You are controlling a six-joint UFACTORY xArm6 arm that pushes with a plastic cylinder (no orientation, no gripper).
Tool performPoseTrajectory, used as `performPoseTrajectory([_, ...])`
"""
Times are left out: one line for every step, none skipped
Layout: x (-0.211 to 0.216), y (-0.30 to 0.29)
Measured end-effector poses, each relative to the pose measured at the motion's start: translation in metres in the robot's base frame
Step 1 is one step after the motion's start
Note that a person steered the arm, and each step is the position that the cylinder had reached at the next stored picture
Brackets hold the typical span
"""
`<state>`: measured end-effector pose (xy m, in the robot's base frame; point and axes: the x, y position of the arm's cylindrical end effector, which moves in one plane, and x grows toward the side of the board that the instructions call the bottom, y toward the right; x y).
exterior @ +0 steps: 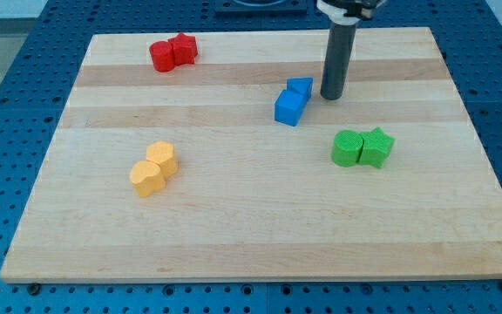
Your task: Move the blue triangle towards the left center of the board
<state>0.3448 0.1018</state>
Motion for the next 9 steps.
performPoseTrajectory([-0.003, -0.004])
performPoseTrajectory([-0.002, -0.006])
performPoseTrajectory([0.002, -0.027])
performPoseTrajectory([0.004, -0.057])
performPoseTrajectory([0.002, -0.081])
performPoseTrajectory([0.0, -0.105])
performPoseTrajectory([-0.006, -0.117])
performPoseTrajectory([-0.022, -0.118])
performPoseTrajectory([-0.031, -0.132])
